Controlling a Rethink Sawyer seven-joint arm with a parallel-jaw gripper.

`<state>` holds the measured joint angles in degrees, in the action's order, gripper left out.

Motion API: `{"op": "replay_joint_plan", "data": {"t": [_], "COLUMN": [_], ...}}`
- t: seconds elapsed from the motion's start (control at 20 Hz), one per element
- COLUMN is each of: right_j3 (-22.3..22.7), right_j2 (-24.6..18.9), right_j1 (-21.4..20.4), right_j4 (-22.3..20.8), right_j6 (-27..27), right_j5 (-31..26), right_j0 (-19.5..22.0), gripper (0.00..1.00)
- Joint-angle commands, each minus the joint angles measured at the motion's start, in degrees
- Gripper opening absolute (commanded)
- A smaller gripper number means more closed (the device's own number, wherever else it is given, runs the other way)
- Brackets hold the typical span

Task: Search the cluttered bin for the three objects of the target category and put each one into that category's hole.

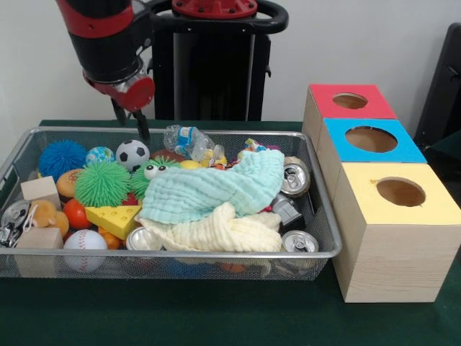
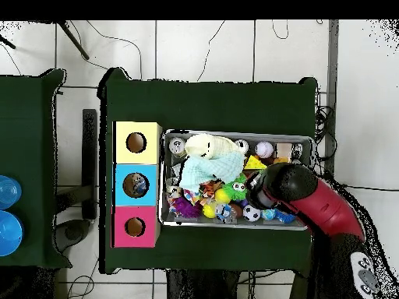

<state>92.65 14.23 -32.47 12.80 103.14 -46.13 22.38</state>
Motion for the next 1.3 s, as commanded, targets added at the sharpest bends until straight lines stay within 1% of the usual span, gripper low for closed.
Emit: {"op": "replay_joint_plan", "data": {"t": [0.05,0.1,0.15,0.25,0.3,0.4,0.55,0.65,0.75,0.9,1.05,1.15,1.2,1.3], "right_j3": [2.8,3.5,3.1,3.4,3.5,4.4,4.3,5.2,4.9,4.4,2.5,1.1,1.0,1.0], "right_j2": [-7.0,-7.4,-8.0,-9.7,-9.6,-9.5,-10.6,-11.1,-12.0,-12.4,-13.0,-13.1,-13.6,-15.3], "right_j1": [-0.5,-0.3,0.8,2.1,2.4,2.1,2.9,3.3,4.3,3.9,3.0,2.4,2.4,3.2], "right_j4": [2.2,2.6,3.1,2.8,2.3,0.2,-2.9,-3.8,-5.0,-7.8,-12.2,-14.7,-15.3,-14.8], "right_j6": [6.0,6.4,6.7,4.8,4.8,4.4,3.4,3.7,2.8,0.1,-4.6,-6.6,-6.4,-5.1], "right_j5": [-2.9,-1.6,-0.7,4.2,6.4,13.1,22.8,26.5,29.2,30.6,29.7,28.2,27.4,24.8], "right_j0": [0.3,0.2,0.3,1.0,0.6,-0.2,0.4,0.9,1.9,2.6,3.6,3.8,4.3,5.9], "gripper": [1.0,1.0,1.0,1.0,1.0,1.0,1.0,1.0,1.0,1.0,1.0,1.0,1.0,1.0]}}
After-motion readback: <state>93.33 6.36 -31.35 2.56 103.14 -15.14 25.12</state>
